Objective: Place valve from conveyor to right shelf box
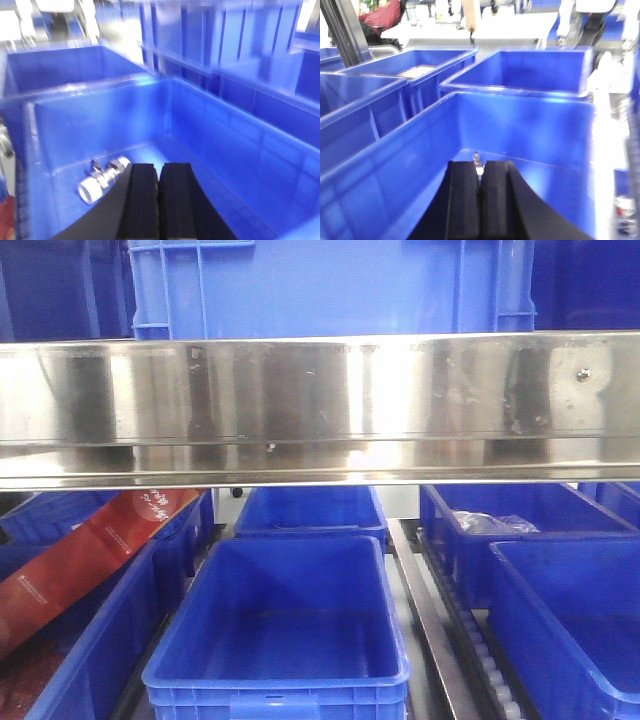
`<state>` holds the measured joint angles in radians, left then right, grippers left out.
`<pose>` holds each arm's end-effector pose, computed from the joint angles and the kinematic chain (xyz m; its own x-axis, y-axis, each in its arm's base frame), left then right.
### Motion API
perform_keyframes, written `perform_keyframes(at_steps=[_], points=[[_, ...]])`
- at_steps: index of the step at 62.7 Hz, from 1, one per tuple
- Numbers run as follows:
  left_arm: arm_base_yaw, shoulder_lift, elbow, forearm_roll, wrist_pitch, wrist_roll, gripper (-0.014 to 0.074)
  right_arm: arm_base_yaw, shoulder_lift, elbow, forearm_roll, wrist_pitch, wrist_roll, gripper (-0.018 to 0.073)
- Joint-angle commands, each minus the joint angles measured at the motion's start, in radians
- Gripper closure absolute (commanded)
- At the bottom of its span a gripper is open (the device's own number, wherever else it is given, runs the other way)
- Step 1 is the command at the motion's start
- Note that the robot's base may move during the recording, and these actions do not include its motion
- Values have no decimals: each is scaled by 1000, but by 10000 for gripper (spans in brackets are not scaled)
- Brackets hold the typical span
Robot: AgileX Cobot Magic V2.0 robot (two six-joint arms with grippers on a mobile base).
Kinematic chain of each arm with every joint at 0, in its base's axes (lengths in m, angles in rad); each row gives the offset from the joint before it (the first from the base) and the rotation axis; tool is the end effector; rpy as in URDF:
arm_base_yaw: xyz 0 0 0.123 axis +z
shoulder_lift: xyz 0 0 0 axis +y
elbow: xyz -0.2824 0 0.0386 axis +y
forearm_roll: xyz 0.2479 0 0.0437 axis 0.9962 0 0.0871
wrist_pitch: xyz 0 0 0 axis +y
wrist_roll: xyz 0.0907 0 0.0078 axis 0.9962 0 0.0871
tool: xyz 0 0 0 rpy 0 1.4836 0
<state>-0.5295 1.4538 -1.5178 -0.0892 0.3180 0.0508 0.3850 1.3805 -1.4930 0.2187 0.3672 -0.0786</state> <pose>0.2919 -0.1738 0.4523 -0.1602 0.0544 -0.9856 0.5235 0.8512 -0.0381 0.2897 0.1251 0.4643 -0.2020 0.0533 -0.9779 -0.4237 0.8955 0.1363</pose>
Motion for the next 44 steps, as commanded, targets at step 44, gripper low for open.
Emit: perform_keyframes(at_steps=[44], points=[[135, -742, 1056, -108, -342, -36, 707, -5, -608, 984, -28, -481, 1, 728]])
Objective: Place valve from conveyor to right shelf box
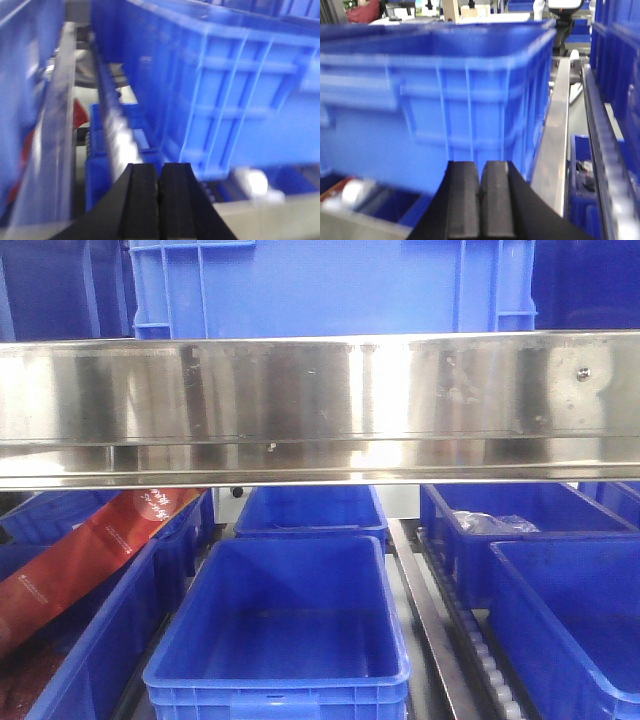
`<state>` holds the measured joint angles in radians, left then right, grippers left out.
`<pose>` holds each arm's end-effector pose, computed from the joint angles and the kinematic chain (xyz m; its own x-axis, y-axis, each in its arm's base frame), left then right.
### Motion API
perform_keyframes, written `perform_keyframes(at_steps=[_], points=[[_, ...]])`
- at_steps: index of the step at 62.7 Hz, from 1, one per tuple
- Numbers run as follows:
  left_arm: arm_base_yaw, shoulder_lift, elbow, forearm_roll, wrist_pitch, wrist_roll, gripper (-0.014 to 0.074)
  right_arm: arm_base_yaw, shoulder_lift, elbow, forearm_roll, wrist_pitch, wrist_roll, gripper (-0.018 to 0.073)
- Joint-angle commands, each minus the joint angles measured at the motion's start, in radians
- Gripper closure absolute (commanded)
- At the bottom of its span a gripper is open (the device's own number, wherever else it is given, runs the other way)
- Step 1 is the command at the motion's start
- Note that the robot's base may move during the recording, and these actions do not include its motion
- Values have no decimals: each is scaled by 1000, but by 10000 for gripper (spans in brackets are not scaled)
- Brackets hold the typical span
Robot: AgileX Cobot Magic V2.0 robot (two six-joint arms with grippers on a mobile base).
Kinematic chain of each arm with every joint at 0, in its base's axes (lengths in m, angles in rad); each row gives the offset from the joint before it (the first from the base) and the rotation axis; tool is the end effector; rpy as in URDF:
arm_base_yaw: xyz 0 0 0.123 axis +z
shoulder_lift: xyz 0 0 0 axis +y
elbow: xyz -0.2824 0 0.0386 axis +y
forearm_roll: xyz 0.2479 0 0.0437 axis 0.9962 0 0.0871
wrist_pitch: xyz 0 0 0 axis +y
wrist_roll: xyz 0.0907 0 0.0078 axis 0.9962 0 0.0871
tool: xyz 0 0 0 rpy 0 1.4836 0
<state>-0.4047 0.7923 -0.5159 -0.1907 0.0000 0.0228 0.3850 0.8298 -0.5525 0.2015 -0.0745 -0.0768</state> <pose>0.1553 -0.0666 0.3083 -0.2363 -0.0806 -0.9683 0.3593 0.9187 -0.1641 0.1661 0.0659 0.3208 -0.1523 0.0719 -0.9857 -0.3456 0.9305 0.1213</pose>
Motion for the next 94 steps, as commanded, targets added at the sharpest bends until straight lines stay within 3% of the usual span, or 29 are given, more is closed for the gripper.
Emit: perform_keyframes(at_steps=[1, 25, 57, 63, 78, 89, 94], points=[[11, -104, 63, -6, -24, -8, 707, -5, -68, 51, -11, -39, -1, 728], [12, -366, 122, -6, -28, -8, 707, -5, -298, 90, -11, 13, -1, 728], [12, -388, 122, -6, -28, -8, 707, -10, -317, 105, -11, 5, -1, 728], [12, -388, 122, -6, -28, -8, 707, -54, -356, 175, -25, 0, -1, 728], [12, -388, 122, -6, -28, -8, 707, -247, -555, 373, -134, 0, -1, 728], [12, -388, 122, -6, -28, -8, 707, -277, -695, 521, -145, -5, 3, 728], [12, -388, 122, -6, -28, -8, 707, -277, -769, 552, -191, -8, 60, 728]])
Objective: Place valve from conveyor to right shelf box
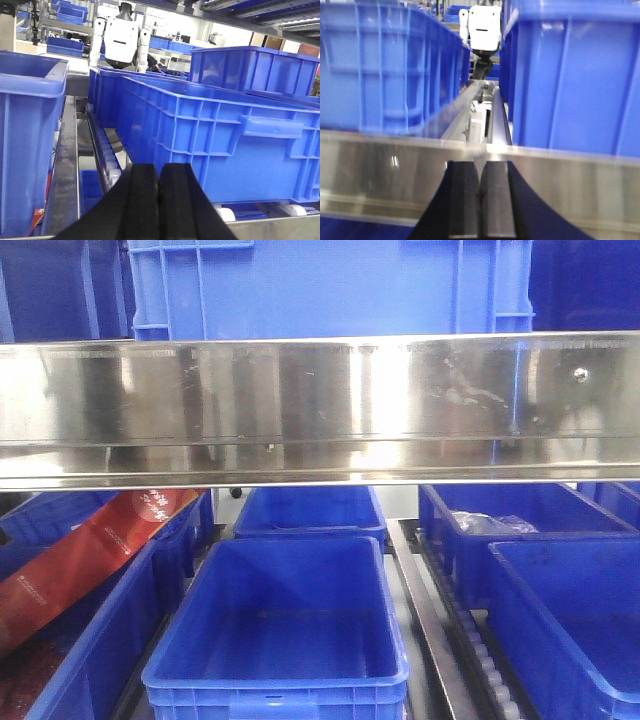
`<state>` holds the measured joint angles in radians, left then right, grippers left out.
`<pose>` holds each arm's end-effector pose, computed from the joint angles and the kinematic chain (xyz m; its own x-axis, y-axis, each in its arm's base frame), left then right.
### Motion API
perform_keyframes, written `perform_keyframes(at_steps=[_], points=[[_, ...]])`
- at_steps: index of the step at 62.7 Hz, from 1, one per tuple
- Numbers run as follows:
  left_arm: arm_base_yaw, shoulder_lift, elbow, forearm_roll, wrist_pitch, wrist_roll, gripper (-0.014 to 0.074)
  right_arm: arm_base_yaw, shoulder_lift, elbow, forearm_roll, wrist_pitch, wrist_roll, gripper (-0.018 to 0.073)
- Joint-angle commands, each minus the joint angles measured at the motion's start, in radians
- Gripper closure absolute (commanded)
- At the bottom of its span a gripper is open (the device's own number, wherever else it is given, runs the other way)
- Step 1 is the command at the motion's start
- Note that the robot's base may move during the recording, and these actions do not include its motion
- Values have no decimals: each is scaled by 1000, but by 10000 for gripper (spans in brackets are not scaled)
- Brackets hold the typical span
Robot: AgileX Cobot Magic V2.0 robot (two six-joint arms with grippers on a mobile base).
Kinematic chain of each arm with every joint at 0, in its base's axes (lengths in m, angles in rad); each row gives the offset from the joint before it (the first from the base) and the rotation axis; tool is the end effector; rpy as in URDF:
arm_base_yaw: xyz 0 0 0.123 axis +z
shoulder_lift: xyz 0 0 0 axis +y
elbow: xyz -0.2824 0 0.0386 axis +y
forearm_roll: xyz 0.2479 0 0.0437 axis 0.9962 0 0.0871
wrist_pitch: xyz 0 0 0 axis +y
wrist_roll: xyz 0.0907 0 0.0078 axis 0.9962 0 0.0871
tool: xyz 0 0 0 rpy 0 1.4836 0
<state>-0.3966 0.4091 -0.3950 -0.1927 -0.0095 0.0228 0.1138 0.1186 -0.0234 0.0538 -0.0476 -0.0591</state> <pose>0.0881 -0.0368 0.3183 0.0098 -0.1874 -0.9822 0.3919 0.9044 -0.1686 0.0656 0.0073 0.2182 0.0399 -0.0008 -0.9992 -0.1108 0.9938 -0.0053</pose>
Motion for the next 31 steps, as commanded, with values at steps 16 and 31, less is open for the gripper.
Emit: perform_keyframes(at_steps=[16, 31], points=[[4, -4, 1, -4, -17, -8, 707, -23, -119, 23, -74, 48, 77, 728], [4, -4, 1, -4, -17, -8, 707, -45, -119, 23, 30, 48, -106, 728]])
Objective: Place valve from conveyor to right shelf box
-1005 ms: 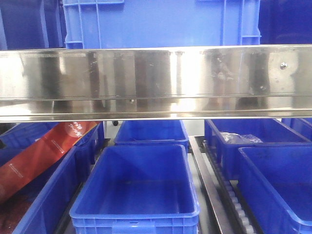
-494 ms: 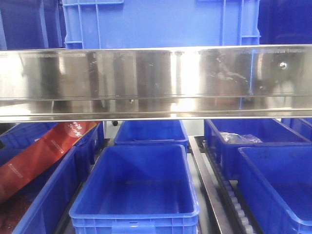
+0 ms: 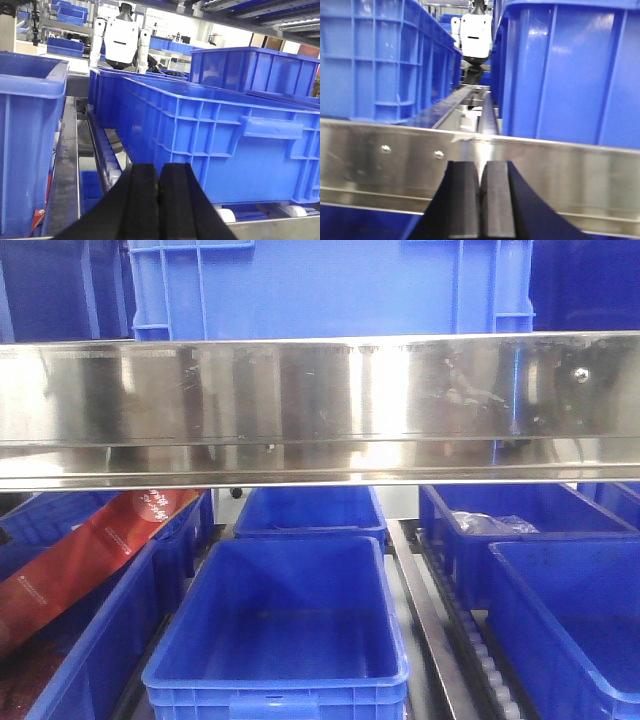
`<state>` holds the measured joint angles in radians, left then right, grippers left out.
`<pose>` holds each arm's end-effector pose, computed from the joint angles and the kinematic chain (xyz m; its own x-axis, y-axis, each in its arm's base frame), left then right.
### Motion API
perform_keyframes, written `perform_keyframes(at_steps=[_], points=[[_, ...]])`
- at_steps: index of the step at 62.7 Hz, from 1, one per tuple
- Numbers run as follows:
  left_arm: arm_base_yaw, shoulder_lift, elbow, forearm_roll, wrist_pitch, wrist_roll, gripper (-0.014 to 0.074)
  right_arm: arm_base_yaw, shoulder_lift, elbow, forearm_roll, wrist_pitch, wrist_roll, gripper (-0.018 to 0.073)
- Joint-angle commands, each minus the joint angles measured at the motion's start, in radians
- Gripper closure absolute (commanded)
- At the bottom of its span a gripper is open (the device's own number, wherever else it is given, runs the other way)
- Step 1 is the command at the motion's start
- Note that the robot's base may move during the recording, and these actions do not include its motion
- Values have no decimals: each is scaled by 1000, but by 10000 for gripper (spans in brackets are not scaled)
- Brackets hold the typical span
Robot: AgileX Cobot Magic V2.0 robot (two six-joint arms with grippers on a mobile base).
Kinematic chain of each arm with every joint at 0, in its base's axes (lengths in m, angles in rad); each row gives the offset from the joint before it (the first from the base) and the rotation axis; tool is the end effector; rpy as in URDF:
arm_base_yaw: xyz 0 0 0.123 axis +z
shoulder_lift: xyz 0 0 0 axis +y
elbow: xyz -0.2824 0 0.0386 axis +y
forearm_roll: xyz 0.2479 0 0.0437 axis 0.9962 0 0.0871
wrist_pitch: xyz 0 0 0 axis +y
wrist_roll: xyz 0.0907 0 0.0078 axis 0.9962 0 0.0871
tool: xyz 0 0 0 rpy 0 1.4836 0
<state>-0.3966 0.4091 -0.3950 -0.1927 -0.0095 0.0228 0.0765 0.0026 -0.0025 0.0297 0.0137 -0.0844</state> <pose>0.0881 -0.0368 0.3183 0.0098 -0.1874 -0.9822 0.3919 0.9044 -0.1686 0.0562 0.0044 0.2126 0.0772 -0.0489 -0.9958 -0.0727 0.9959 -0.0546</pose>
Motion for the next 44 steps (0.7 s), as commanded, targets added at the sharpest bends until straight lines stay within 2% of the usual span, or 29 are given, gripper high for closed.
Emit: perform_keyframes(at_steps=[1, 44], points=[[4, -4, 1, -4, -17, -8, 707, -7, -3, 2, 55, -14, -80, 728], [4, -4, 1, -4, -17, -8, 707, -7, -3, 2, 52, -22, -71, 728]])
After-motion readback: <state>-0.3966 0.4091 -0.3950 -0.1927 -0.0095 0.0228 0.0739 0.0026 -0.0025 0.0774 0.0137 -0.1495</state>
